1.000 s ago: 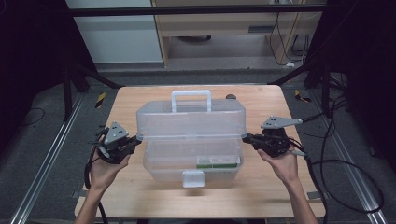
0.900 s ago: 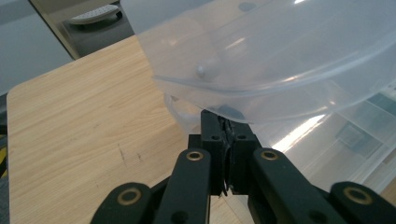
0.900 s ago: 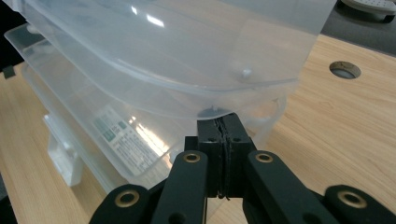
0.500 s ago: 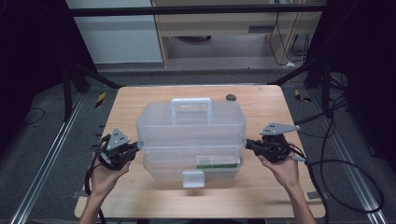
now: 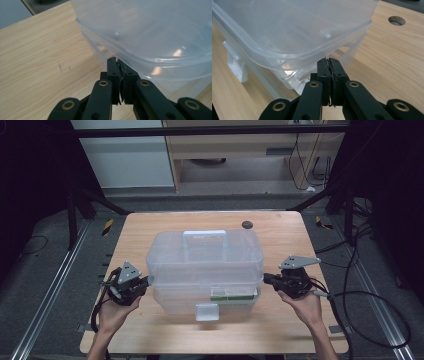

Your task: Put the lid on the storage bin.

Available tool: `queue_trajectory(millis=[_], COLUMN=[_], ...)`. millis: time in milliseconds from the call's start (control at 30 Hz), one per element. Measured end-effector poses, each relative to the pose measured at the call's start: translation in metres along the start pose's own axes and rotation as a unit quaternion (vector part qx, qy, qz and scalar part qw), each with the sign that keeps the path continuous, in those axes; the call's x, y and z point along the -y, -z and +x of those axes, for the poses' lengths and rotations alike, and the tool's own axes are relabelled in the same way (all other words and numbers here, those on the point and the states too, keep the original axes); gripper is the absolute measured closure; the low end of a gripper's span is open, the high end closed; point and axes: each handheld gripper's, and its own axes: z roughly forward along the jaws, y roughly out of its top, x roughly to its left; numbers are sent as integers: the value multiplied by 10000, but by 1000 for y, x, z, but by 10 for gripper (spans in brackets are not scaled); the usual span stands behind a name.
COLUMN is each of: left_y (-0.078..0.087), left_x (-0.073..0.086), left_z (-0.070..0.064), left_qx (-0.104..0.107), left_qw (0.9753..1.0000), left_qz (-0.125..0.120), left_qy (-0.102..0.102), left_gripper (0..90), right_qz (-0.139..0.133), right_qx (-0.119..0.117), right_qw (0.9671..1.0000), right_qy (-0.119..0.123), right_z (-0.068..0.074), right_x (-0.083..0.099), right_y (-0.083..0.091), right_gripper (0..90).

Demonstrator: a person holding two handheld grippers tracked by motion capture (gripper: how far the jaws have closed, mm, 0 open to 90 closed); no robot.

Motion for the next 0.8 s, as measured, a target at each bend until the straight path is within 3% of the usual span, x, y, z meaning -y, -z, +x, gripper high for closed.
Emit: queue_trajectory(millis=[233,333,400,500,700,800], left_y=[-8,-9,-9,-12,-18,-20], left_x=[8,9,8,11,22,27], left_z=[-2,0,0,4,22,29], left_qx=[-199,-34,-72,-299,-414,-585], left_qw=[9993,9998,9997,9989,9975,9965], left_qz=[310,197,213,349,392,359], left_qy=[-94,20,32,71,413,470], left_gripper=[887,886,886,882,857,804], right_qz=[123,151,245,341,189,103], right_qx=[60,-39,33,232,480,623], right_qw=[9999,9998,9996,9991,9985,9974], right_qy=[81,76,131,138,-156,-347], right_z=[1,2,4,0,-18,-28], right_x=[6,7,7,10,22,28], right_y=[-2,-4,-7,-9,-8,-8], right_gripper=[887,888,888,884,834,788])
